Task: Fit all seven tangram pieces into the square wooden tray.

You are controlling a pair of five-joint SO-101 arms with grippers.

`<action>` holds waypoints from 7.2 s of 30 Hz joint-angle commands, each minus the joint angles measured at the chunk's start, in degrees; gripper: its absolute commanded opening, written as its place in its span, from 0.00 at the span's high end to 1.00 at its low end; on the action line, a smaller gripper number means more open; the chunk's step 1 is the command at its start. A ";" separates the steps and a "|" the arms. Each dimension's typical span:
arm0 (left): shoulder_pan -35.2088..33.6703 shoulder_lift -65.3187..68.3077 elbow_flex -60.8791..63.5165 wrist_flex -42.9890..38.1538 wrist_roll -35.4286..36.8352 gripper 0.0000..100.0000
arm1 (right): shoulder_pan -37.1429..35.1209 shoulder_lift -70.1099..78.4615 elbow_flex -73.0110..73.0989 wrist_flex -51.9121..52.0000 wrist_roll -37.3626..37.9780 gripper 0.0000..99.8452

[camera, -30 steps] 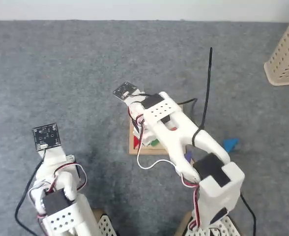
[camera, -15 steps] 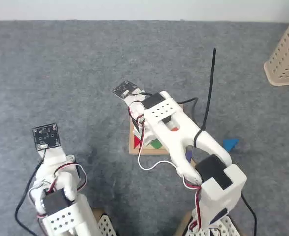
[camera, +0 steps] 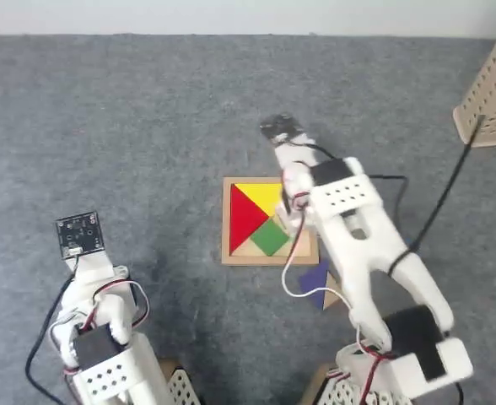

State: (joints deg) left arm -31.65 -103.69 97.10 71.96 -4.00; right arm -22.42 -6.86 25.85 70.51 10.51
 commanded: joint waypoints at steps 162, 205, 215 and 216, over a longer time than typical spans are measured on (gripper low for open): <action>0.09 -0.18 -0.48 0.18 0.53 0.99 | 2.68 -3.65 28.04 -7.16 9.85 0.83; 0.09 -0.18 -0.48 0.18 0.53 0.99 | -8.31 17.45 -14.59 -16.48 -19.08 0.99; 0.09 -0.18 -0.48 0.18 0.53 0.99 | -7.25 18.77 -14.42 -17.10 -19.16 0.95; 0.09 -0.18 -0.48 0.18 0.53 0.99 | -7.25 18.77 -14.33 -17.10 -19.16 0.92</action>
State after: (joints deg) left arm -31.74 -103.69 97.10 71.96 -4.00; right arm -30.42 13.01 14.59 54.24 -8.22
